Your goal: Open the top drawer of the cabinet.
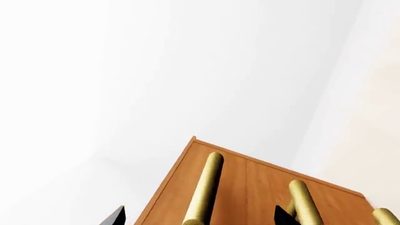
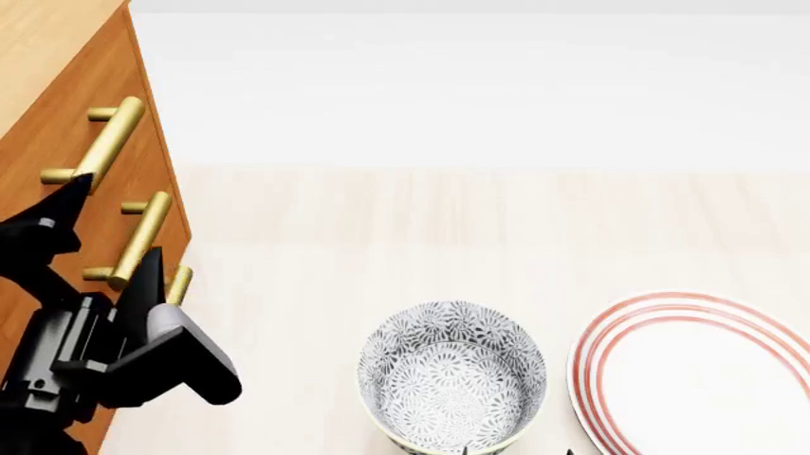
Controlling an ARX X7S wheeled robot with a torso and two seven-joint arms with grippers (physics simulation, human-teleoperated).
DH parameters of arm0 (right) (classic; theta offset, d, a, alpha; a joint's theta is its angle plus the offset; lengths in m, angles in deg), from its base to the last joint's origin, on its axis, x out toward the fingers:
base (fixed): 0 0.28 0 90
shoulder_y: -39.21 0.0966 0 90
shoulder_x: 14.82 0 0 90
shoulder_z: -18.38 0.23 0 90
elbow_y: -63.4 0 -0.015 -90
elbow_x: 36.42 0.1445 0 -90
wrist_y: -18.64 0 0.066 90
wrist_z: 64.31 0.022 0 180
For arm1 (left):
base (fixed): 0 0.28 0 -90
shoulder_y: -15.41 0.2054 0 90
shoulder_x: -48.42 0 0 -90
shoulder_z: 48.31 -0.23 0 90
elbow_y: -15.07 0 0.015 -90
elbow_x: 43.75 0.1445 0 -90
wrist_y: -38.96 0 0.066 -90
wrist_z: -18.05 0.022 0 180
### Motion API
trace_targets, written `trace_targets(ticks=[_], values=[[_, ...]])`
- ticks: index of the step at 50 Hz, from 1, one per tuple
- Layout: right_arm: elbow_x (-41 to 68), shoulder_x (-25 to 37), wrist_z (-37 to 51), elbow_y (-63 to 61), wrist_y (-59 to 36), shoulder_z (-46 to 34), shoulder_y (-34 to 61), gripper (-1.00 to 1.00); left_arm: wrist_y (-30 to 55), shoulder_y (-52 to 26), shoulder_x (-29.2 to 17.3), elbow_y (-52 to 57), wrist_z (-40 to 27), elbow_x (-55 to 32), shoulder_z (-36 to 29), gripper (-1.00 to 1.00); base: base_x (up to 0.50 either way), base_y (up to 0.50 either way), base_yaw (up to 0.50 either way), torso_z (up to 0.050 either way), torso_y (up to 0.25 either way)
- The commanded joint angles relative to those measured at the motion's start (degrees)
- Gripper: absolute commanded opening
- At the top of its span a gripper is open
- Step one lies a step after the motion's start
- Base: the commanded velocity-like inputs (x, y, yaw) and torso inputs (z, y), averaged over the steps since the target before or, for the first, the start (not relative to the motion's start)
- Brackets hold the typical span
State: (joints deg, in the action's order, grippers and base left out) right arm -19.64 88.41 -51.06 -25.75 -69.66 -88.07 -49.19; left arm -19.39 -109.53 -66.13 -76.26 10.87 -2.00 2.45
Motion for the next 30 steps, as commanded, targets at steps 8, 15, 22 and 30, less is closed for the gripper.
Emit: trace_targets(ticks=[8, 15, 22, 30], values=[[-0.73, -0.77, -0.98, 0.75, 0.64, 0.78, 0.37, 1.0, 0.59, -3.29, 1.1, -1.06, 2.11, 0.61, 1.58, 1.0, 0.0, 0.0, 0.0, 0.0, 0.0], [-0.63, -0.57, -0.66, 0.19, 0.16, 0.54, 0.27, 1.0, 1.01, -3.96, 1.8, -1.16, 2.57, -0.1, 2.06, 1.0, 0.0, 0.0, 0.0, 0.0, 0.0], [-0.6, -0.43, -0.44, 0.04, 0.09, 0.32, 0.16, 1.0, 1.41, -5.13, 2.43, -2.76, 2.71, -0.5, 2.36, 1.0, 0.0, 0.0, 0.0, 0.0, 0.0], [-0.73, -0.39, -0.4, 0.66, 0.62, 0.02, 0.23, 1.0, 1.49, -7.01, 3.51, -4.96, 2.8, -0.67, 2.17, 1.0, 0.0, 0.0, 0.0, 0.0, 0.0]])
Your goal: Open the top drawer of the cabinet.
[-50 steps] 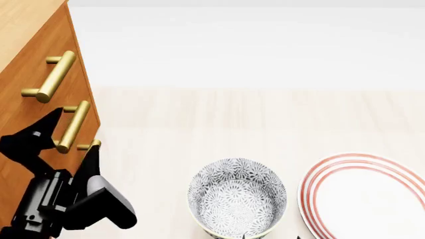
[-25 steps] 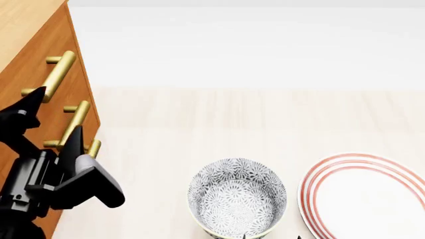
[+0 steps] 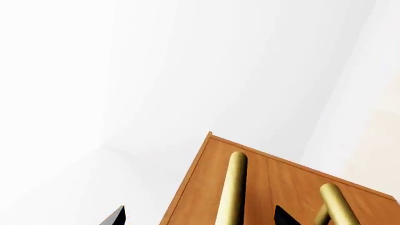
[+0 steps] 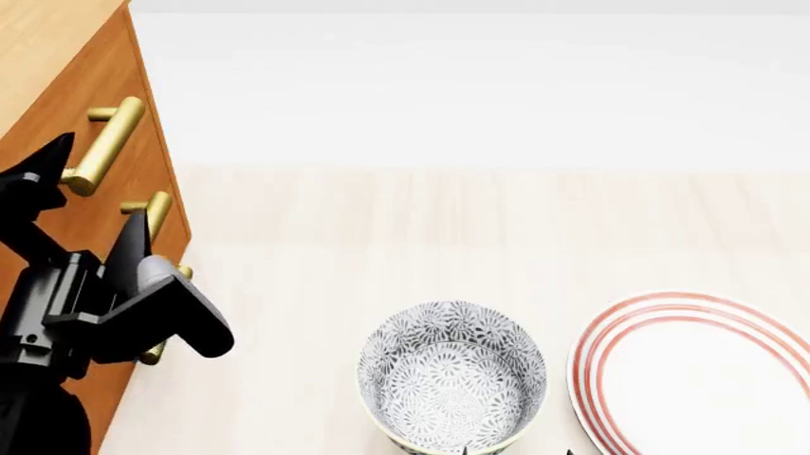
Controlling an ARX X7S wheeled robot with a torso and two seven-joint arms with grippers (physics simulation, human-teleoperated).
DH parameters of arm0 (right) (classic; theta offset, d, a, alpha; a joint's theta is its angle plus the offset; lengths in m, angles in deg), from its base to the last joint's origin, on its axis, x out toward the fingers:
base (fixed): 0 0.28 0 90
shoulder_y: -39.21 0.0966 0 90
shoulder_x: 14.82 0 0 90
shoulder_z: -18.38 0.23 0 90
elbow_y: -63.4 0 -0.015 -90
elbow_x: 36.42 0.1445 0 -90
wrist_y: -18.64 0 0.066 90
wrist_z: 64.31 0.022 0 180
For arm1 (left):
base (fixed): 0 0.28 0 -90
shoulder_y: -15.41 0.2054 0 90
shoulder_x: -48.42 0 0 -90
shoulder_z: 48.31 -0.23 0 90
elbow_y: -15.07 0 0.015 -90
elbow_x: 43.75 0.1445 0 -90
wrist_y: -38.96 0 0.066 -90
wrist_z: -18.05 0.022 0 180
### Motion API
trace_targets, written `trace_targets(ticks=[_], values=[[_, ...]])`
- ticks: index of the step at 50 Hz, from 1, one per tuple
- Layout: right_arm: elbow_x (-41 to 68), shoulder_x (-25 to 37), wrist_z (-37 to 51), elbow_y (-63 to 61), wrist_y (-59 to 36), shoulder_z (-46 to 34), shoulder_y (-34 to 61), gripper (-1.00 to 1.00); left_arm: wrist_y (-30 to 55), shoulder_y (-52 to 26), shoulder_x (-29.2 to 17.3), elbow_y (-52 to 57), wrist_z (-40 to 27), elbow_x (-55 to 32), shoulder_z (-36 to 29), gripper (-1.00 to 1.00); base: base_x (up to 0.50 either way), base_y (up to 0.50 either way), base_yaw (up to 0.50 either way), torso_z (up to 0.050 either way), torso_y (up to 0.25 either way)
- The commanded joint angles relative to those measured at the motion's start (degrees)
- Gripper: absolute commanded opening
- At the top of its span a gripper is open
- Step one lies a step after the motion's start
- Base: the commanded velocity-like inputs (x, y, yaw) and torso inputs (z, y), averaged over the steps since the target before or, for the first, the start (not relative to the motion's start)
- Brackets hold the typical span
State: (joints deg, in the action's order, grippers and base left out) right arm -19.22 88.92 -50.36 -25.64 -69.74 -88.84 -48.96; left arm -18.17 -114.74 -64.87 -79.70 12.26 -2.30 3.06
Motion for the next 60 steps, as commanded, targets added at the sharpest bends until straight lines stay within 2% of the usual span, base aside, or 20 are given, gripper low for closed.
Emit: trace_targets(ticks=[1, 31, 60], values=[[-1.16, -0.9, -1.11, 0.65, 0.75, 0.76, 0.02, 1.0, 0.39, -1.98, 2.37, -1.74, 1.52, -0.38, 1.53, 1.0, 0.0, 0.0, 0.0, 0.0, 0.0], [-0.51, -0.38, -0.61, 0.6, 0.75, 0.15, 0.19, 1.0, 1.88, -6.95, 6.25, -11.1, 2.33, -1.2, 0.71, 1.0, 0.0, 0.0, 0.0, 0.0, 0.0], [0.55, 0.11, -0.1, 0.55, 0.0, -0.31, 0.51, 1.0, -0.02, -9.0, 6.67, -18.26, 0.06, -2.25, 0.57, 1.0, 0.0, 0.0, 0.0, 0.0, 0.0]])
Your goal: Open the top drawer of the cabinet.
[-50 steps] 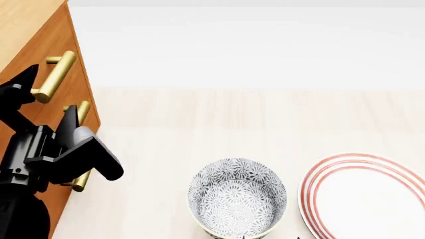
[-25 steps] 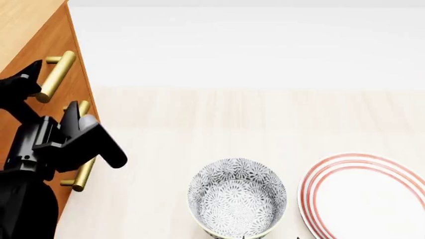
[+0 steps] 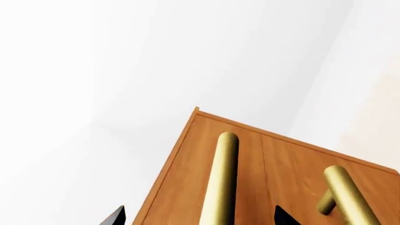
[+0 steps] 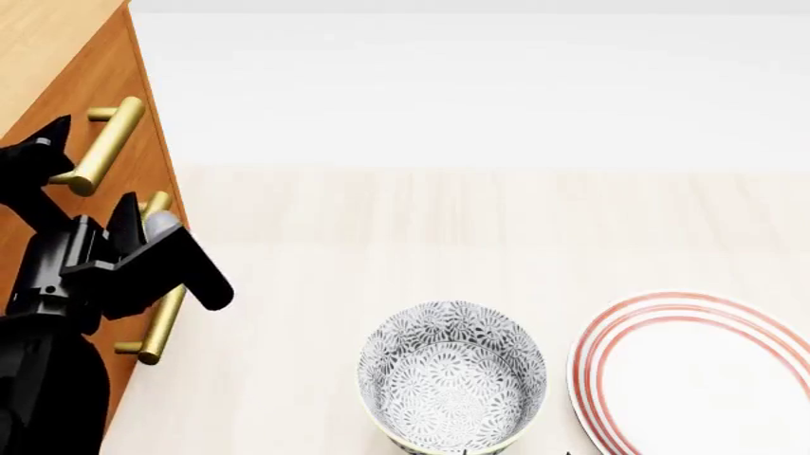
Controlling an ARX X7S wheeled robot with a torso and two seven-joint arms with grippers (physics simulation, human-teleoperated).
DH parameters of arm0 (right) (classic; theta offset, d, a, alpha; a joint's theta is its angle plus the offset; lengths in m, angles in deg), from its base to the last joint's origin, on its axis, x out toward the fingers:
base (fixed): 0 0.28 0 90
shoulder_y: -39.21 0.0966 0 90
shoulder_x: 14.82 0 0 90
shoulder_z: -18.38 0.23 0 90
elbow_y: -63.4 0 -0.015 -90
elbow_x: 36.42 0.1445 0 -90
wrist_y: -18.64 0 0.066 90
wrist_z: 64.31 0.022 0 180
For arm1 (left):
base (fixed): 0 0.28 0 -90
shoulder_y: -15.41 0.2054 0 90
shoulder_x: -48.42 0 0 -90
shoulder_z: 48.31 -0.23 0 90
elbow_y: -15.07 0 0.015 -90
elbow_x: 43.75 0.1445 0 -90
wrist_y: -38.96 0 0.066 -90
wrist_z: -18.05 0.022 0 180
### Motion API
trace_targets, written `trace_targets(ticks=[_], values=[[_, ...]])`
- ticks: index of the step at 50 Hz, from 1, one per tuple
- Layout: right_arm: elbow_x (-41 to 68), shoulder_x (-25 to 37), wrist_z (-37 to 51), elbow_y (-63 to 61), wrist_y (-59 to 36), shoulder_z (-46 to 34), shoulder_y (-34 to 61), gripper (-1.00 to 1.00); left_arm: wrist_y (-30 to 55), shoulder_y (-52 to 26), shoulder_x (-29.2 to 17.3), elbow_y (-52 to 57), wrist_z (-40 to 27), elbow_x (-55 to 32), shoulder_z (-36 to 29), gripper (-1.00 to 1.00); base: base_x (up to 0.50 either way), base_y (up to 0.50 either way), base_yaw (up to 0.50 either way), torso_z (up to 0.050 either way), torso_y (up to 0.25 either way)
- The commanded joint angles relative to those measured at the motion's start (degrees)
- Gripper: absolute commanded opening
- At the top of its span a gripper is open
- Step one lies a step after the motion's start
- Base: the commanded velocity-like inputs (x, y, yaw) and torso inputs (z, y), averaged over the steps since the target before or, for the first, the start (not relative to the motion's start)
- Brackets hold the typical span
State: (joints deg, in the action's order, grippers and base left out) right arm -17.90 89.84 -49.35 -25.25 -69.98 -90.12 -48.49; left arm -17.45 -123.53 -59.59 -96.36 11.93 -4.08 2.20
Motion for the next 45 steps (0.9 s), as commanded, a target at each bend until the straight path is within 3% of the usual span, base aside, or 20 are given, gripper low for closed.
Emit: trace_targets(ticks=[1, 16, 17, 45], values=[[-0.7, -0.77, -1.05, 0.01, 0.11, 0.96, 0.03, 1.0, -0.85, -0.27, 1.43, -1.89, 0.26, -0.57, 1.47, 1.0, 0.0, 0.0, 0.0, 0.0, 0.0], [-0.21, -0.52, -0.83, -0.15, -0.25, 0.57, 0.01, 1.0, -3.22, -0.51, 2.04, -6.01, -1.98, -1.97, 1.7, 1.0, 0.0, 0.0, 0.0, 0.0, 0.0], [-0.18, -0.5, -0.81, -0.14, -0.26, 0.55, 0.03, 1.0, -3.2, -0.55, 2.06, -6.11, -2.15, -1.94, 1.72, -1.0, 0.0, 0.0, 0.0, 0.0, 0.0], [0.65, -0.21, -0.56, 0.84, -0.29, 0.08, 0.75, 1.0, -3.04, -0.98, 4.33, -3.96, -1.48, -0.4, -1.17, -1.0, 0.0, 0.0, 0.0, 0.0, 0.0]])
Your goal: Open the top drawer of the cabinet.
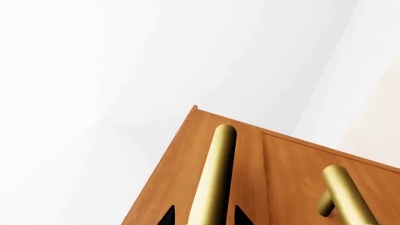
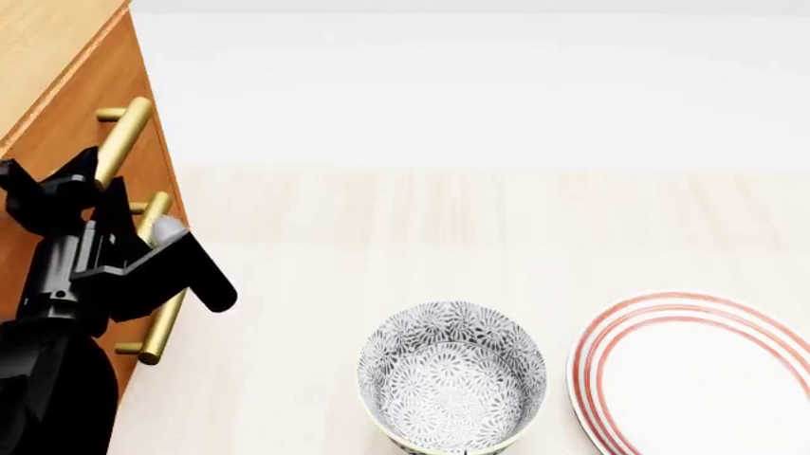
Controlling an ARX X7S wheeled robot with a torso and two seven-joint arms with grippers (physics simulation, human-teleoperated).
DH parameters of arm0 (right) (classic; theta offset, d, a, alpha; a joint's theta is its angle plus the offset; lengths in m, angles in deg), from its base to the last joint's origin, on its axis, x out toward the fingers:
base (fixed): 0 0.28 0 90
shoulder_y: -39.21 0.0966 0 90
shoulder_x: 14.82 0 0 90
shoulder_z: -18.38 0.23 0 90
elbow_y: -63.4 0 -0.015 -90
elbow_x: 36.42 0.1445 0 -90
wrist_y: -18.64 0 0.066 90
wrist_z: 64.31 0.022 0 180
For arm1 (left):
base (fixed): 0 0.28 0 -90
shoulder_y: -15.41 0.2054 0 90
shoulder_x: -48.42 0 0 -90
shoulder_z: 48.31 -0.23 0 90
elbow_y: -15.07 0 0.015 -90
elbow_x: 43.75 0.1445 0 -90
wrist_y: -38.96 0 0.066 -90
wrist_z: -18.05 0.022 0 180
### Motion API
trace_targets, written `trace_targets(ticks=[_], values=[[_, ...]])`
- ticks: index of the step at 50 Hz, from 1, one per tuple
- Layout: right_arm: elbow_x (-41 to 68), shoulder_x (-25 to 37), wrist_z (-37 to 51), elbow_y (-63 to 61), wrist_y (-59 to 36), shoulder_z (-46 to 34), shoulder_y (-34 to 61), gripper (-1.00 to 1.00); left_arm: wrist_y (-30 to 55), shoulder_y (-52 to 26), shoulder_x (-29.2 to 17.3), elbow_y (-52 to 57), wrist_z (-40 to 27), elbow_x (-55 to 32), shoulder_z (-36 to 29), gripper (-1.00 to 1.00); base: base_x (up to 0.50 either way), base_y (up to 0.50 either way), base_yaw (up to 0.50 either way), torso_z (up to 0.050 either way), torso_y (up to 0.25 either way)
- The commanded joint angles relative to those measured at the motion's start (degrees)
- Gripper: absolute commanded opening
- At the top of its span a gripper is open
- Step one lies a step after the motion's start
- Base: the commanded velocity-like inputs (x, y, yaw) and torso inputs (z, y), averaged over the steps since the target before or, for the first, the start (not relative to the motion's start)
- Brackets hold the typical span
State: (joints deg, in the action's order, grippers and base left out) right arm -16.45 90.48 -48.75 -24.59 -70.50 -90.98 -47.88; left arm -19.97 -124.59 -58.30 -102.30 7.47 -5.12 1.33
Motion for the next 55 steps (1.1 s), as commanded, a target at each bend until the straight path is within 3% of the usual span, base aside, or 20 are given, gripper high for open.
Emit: trace_targets(ticks=[1, 55], values=[[-0.77, -0.85, -1.25, 0.36, 0.4, 0.92, 0.13, 1.0, -0.51, 0.14, 3.21, 2.03, 3.0, 0.71, -0.47, -1.0, 0.01, 0.0, 0.0, 0.0, 0.0], [0.49, 0.25, -1.18, -0.45, 0.3, -0.54, -0.12, 1.0, -0.17, -0.64, 9.56, 6.38, 5.45, 2.15, -6.81, -1.0, 0.0, 0.0, 0.0, 0.0, 0.0]])
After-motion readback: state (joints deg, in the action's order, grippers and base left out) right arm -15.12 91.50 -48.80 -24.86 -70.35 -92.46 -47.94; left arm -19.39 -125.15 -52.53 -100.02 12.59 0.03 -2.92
